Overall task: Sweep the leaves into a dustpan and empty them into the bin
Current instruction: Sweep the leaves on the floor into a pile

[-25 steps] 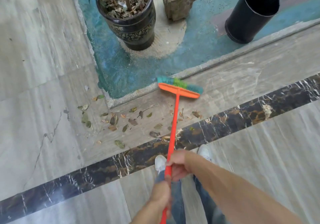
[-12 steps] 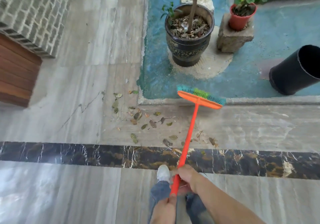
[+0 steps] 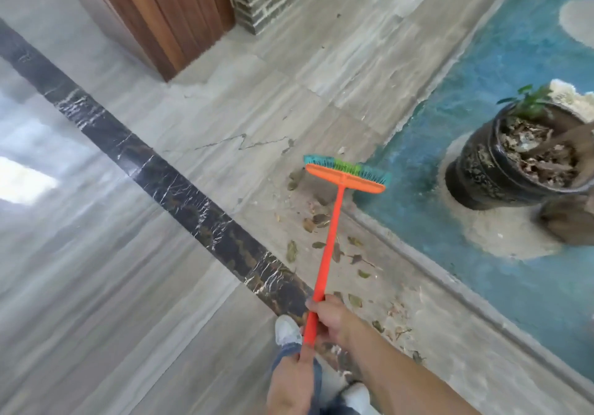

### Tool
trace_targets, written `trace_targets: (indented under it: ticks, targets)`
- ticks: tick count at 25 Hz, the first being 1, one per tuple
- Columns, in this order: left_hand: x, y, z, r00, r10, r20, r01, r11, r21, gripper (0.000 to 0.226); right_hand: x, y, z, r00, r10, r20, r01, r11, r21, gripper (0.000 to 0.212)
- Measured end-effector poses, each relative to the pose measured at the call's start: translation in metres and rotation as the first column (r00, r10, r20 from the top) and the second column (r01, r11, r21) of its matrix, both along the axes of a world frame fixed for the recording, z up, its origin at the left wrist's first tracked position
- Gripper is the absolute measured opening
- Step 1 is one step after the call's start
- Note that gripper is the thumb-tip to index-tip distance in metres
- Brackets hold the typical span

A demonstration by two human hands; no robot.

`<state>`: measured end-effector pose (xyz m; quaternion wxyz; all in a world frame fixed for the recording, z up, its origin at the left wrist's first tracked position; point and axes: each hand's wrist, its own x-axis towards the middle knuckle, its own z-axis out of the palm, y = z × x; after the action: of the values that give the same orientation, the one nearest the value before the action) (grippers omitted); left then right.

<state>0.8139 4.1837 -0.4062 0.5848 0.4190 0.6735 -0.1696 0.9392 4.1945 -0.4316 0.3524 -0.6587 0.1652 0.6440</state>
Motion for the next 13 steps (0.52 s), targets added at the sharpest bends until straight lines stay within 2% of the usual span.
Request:
trace_targets:
  ticks: [3, 6, 8, 10, 13]
  targets:
    - [0.0, 0.041, -0.009, 0.998, 0.063, -0.022, -0.062, 0.995, 0.072, 0.039, -0.001, 0.057, -0.015, 0.987, 0.16, 0.029, -0.159, 0.986, -0.047, 0.008]
    - [0.037, 0.08, -0.03, 0.999, 0.048, -0.026, -0.045, 0.992, 0.117, 0.056, 0.023, 0.102, -0.042, 0.977, 0.204, 0.065, -0.201, 0.978, -0.055, 0.009]
    - [0.076, 0.111, -0.053, 0.999, 0.036, -0.02, -0.033, 0.991, 0.126, 0.063, 0.056, 0.133, -0.067, 0.961, 0.217, 0.169, -0.214, 0.976, -0.034, 0.022]
    - [0.116, 0.138, -0.083, 0.997, 0.071, 0.029, -0.075, 0.986, 0.152, 0.063, 0.096, 0.163, -0.094, 0.918, 0.261, 0.299, -0.27, 0.963, -0.014, 0.049]
    - [0.181, 0.175, -0.127, 0.989, 0.097, 0.109, -0.109, 0.987, 0.119, 0.034, 0.153, 0.195, -0.136, 0.856, 0.301, 0.421, -0.303, 0.951, -0.064, 0.07]
